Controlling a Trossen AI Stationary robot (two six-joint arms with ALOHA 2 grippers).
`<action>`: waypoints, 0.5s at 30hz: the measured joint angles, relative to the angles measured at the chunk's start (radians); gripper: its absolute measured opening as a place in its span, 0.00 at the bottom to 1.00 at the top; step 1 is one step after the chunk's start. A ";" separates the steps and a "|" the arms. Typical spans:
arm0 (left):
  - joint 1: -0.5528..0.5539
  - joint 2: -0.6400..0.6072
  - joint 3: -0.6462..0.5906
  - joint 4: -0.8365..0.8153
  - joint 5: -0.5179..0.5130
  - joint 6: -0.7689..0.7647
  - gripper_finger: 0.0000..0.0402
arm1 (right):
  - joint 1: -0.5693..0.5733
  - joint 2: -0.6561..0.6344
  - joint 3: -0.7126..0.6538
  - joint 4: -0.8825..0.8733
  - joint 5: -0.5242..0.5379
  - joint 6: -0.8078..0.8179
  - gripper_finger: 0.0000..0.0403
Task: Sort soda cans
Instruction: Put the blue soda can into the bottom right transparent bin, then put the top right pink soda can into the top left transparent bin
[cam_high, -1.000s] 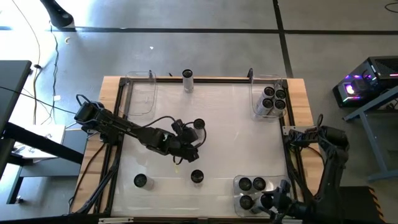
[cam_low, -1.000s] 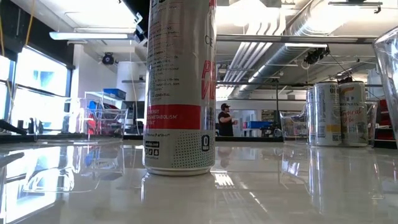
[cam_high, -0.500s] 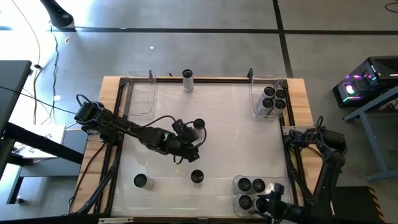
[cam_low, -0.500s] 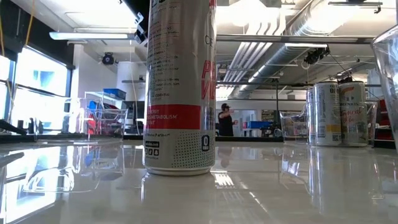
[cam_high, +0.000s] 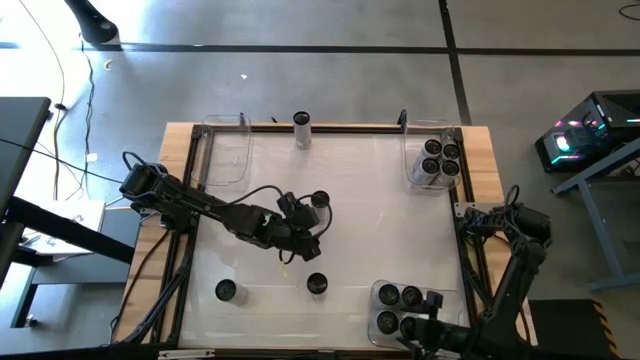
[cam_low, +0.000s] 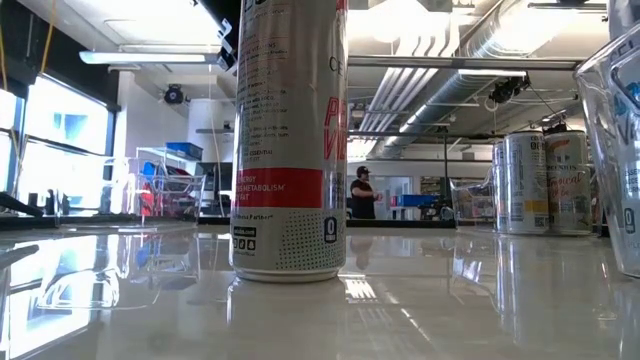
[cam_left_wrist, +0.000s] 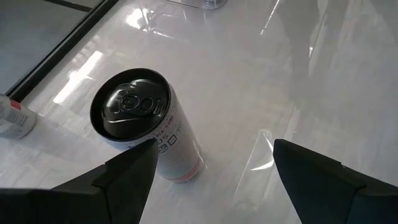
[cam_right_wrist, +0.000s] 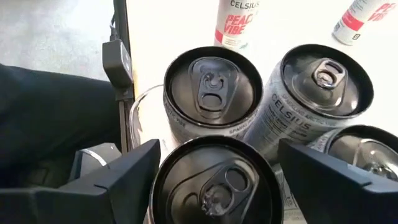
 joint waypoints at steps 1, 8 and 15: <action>0.000 0.000 0.000 0.000 0.002 0.000 0.78 | 0.000 0.000 0.000 0.001 0.001 -0.005 0.80; 0.000 0.000 0.000 0.000 0.010 0.000 0.78 | 0.003 0.000 0.024 -0.019 0.010 -0.018 0.81; 0.000 0.000 0.000 0.009 0.015 0.014 0.78 | 0.003 0.000 0.136 -0.066 0.012 -0.125 0.81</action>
